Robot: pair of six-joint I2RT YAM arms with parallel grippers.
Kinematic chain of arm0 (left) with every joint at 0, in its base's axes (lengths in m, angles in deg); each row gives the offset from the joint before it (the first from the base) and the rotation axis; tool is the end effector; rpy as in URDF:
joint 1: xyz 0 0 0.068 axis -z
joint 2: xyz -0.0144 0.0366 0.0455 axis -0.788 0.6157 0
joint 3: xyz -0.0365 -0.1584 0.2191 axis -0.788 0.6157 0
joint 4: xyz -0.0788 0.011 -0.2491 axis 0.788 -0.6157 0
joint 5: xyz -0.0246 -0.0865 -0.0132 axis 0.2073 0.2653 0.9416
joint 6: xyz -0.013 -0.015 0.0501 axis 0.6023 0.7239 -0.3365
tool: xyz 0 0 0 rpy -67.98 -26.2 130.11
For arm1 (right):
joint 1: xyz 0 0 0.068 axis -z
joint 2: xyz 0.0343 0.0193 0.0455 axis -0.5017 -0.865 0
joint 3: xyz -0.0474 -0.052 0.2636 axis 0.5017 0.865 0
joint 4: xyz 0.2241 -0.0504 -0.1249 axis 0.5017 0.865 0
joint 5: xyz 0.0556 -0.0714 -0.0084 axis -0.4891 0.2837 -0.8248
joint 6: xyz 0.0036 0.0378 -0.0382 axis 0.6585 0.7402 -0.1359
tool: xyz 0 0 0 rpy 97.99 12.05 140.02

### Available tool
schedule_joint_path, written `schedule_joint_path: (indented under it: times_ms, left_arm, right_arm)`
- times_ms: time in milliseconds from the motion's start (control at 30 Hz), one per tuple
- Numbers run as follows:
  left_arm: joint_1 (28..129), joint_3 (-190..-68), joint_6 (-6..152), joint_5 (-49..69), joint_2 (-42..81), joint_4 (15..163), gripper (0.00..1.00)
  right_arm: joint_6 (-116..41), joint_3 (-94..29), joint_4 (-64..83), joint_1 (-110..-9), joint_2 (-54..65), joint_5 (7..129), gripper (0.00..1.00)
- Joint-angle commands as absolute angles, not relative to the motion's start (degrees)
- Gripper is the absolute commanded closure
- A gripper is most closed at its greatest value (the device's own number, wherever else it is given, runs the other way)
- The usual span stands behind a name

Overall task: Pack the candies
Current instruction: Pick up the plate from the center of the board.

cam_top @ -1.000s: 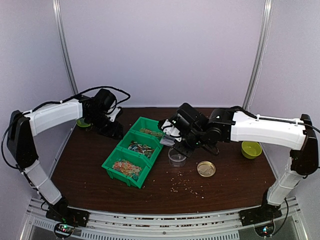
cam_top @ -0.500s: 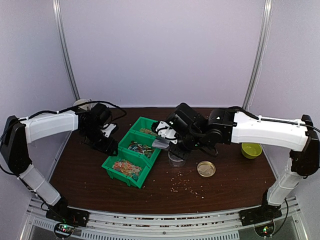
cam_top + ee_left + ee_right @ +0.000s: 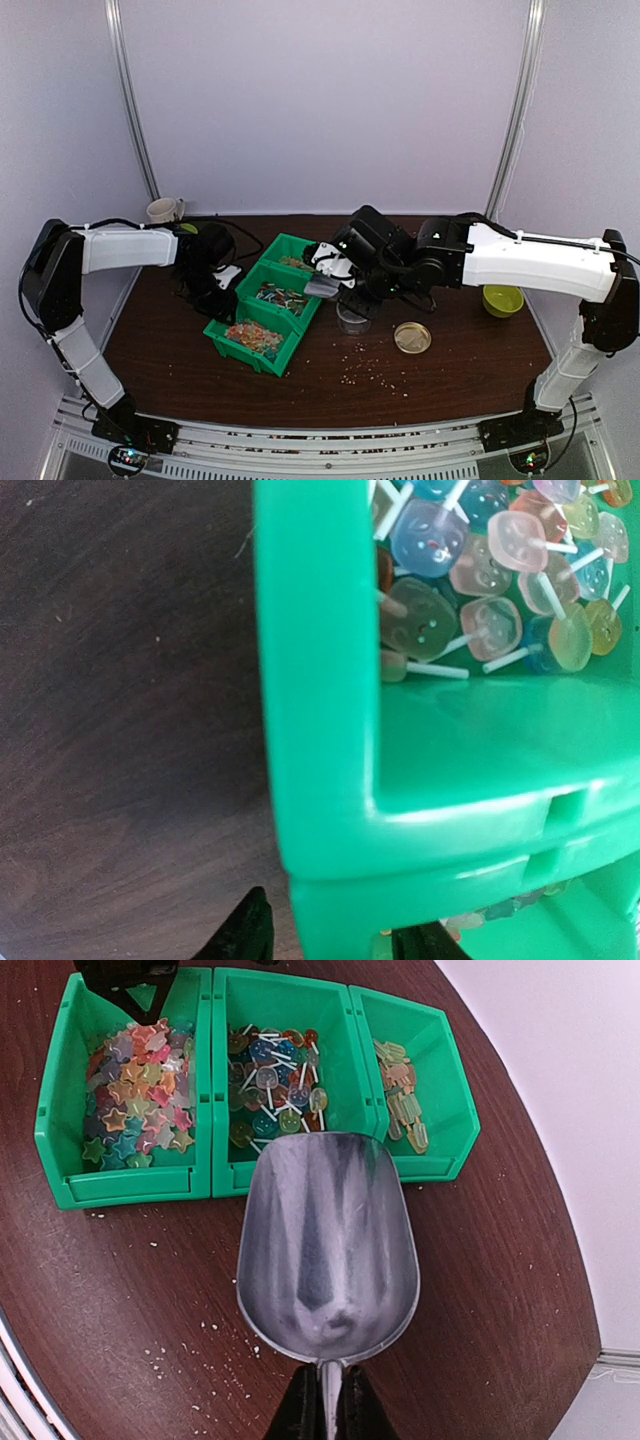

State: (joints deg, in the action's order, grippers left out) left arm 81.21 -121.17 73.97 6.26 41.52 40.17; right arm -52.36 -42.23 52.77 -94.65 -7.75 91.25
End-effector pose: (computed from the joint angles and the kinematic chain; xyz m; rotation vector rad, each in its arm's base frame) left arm 0.2710 -0.1547 0.1835 0.4456 2.9644 -0.2072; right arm 0.1621 0.3190 0.3117 -1.3618 2.0358 0.1028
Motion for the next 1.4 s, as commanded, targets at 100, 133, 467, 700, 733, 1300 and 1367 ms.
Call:
schedule_joint_path:
  times_ms: [100, 133, 467, 700, 733, 1300, 1367]
  left_arm:
    - [81.1, -117.1, 75.1, 8.7, 38.7, 42.8, 0.61]
    - [81.1, -116.5, 75.3, 8.6, 38.4, 43.0, 0.62]
    - [81.1, -115.5, 75.5, 9.0, 39.5, 44.8, 0.84]
    - [81.1, -116.7, 75.5, 9.8, 41.1, 44.7, 1.0]
    - [81.2, -116.8, 75.5, 10.1, 41.3, 44.8, 1.0]
    - [80.6, -117.1, 78.5, 19.2, 41.2, 49.1, 1.0]
    - [79.2, -115.7, 79.4, 22.4, 40.2, 51.4, 1.0]
  right_arm:
    - [-53.2, -42.5, 51.6, -95.1, -7.4, 90.7, 1.0]
    - [-53.2, -42.7, 51.7, -95.2, -7.6, 90.6, 1.0]
    - [-54.3, -46.2, 54.0, -96.9, -9.7, 89.3, 1.0]
    - [-54.5, -47.1, 54.3, -97.9, -10.6, 89.7, 1.0]
    - [-54.5, -47.2, 54.4, -97.9, -10.7, 89.8, 1.0]
    - [-53.3, -53.9, 62.1, -100.5, -15.4, 88.3, 1.0]
    - [-52.8, -53.8, 61.6, -100.5, -14.7, 88.8, 1.0]
